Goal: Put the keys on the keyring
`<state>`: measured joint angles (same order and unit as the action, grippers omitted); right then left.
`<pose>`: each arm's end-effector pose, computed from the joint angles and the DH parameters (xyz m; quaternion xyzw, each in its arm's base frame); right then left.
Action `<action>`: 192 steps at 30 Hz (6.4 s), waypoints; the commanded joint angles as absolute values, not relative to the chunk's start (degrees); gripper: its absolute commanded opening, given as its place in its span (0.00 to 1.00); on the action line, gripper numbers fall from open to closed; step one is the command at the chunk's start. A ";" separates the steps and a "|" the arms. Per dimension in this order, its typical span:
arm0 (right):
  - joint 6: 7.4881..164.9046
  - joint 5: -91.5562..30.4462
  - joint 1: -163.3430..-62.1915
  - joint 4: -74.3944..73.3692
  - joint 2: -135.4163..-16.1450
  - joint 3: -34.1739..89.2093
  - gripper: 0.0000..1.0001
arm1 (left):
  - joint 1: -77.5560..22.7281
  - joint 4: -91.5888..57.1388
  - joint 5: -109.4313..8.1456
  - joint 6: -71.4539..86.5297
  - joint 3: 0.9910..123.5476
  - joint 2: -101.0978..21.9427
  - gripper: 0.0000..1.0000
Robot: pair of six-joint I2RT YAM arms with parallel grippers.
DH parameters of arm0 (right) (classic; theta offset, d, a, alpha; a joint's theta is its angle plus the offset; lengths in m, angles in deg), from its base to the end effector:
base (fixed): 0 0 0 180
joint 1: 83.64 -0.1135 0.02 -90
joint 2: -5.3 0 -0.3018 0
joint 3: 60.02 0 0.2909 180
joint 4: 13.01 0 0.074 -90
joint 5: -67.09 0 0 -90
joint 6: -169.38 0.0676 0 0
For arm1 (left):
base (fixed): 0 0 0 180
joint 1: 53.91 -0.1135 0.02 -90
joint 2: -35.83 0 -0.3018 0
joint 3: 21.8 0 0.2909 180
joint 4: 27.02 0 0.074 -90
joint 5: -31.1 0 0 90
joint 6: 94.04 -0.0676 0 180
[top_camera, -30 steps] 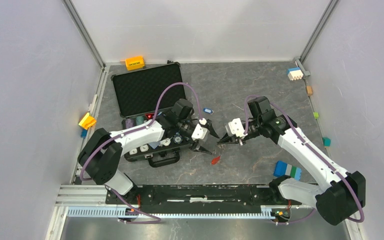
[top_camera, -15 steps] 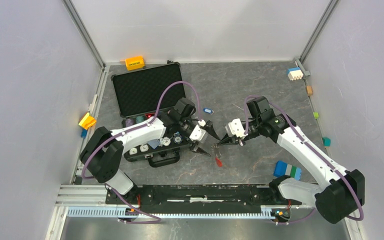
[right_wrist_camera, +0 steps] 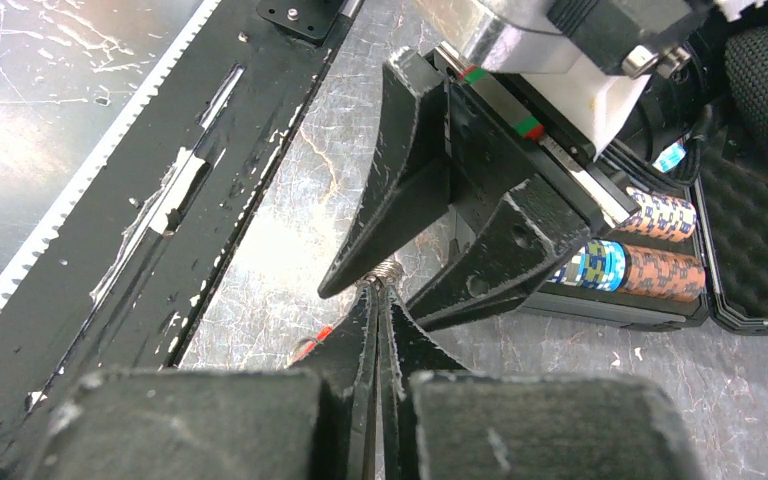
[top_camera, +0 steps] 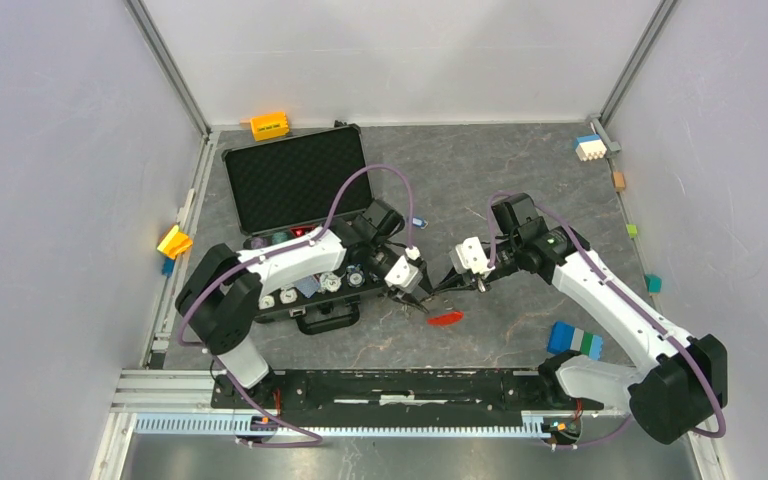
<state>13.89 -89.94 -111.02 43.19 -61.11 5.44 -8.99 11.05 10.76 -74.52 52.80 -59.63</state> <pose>0.1885 0.1677 0.3009 -0.6871 0.4380 0.4236 0.3957 0.2179 -0.3068 0.2268 0.7502 0.2933 -0.4880 0.3361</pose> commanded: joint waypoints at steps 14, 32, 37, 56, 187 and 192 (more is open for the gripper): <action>22.36 -84.89 -111.01 34.52 -58.35 6.54 0.21 | -8.46 9.68 8.96 -64.03 51.93 -55.29 0.02; 39.80 -76.84 -107.76 18.84 -50.15 -4.34 0.86 | -8.43 -23.09 -27.17 -12.16 38.50 -38.35 0.02; 42.99 -77.42 -106.33 15.42 -52.90 -4.52 0.85 | -8.30 -27.14 -27.15 -6.08 34.80 -36.13 0.02; 58.59 -67.59 -103.24 2.66 -55.44 -5.58 0.76 | -7.97 -24.90 -42.83 10.22 37.47 -38.34 0.02; 64.75 -89.44 -102.61 -12.16 -69.47 -11.55 0.00 | 3.89 -18.27 -39.66 -65.73 32.15 -31.27 0.51; 64.90 -89.29 -102.60 -12.26 -69.64 -11.63 0.00 | 5.83 -25.69 -43.67 -64.10 28.85 -32.43 0.51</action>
